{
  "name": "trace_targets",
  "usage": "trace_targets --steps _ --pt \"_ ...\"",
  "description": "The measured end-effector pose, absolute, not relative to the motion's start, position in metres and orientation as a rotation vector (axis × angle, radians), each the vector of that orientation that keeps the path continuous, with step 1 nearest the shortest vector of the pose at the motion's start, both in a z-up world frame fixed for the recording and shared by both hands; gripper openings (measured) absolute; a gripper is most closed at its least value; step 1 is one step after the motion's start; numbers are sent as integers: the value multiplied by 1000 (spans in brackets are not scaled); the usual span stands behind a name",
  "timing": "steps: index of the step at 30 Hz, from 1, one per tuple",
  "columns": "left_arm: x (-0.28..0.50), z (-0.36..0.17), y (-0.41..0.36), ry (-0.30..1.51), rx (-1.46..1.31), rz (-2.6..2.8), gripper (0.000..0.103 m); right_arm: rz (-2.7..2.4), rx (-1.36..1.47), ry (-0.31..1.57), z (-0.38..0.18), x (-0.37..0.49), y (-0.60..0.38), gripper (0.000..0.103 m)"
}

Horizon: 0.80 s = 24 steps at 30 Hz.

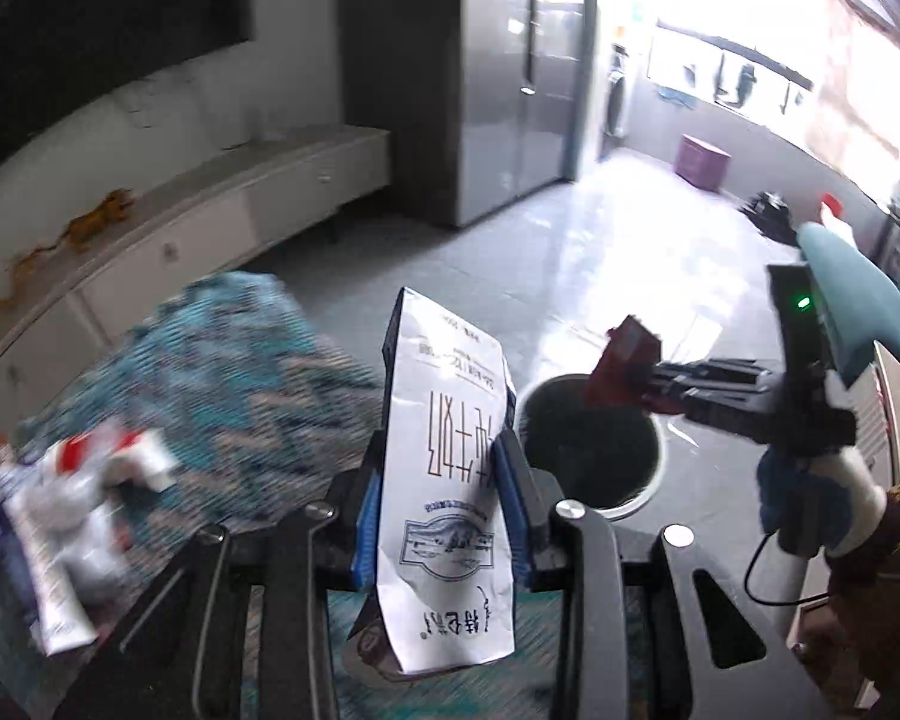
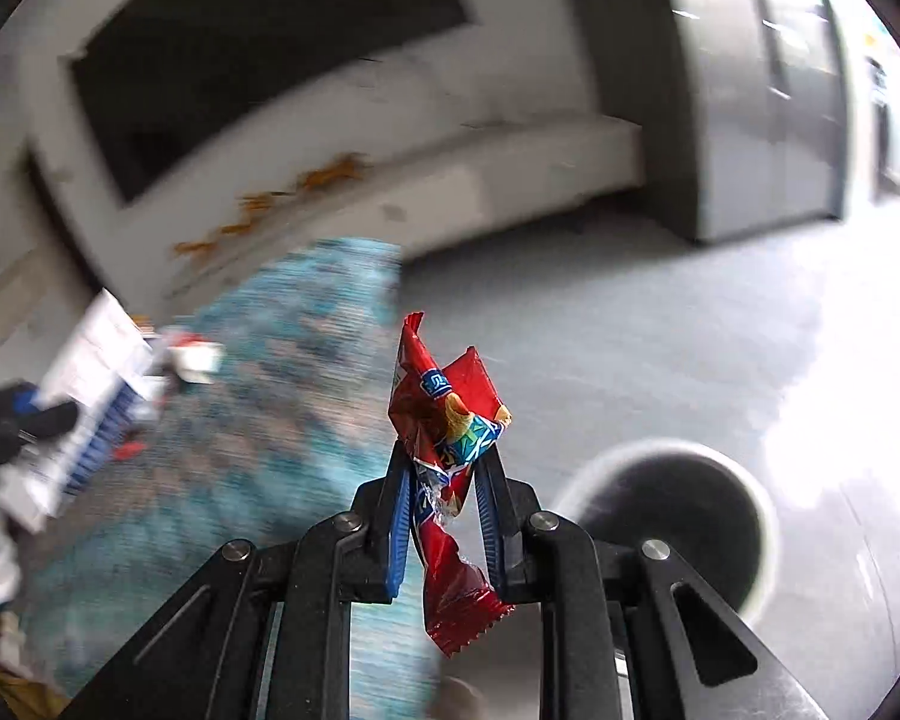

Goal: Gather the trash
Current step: 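Carry both items over the bin and open both tools to drop them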

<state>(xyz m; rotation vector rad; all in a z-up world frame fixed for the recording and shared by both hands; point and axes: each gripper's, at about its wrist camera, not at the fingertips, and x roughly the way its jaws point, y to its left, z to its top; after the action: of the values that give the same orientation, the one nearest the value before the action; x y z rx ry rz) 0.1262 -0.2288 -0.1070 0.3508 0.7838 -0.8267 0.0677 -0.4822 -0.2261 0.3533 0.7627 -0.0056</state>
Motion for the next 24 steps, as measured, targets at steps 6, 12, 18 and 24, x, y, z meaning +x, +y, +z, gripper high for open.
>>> trace_targets --steps 6,12,18,24 --pt "134 -151 -342 903 344 -950 33 -147 406 865 -284 63 -542 19" --pt "158 -188 -405 1009 294 -956 35 -212 430 914 -310 63 -562 25" --pt "168 -202 -420 1069 245 -944 59 -268 416 945 -323 55 -570 41" --pt "155 -168 -386 959 274 -919 59 -289 406 923 -307 36 -565 42"
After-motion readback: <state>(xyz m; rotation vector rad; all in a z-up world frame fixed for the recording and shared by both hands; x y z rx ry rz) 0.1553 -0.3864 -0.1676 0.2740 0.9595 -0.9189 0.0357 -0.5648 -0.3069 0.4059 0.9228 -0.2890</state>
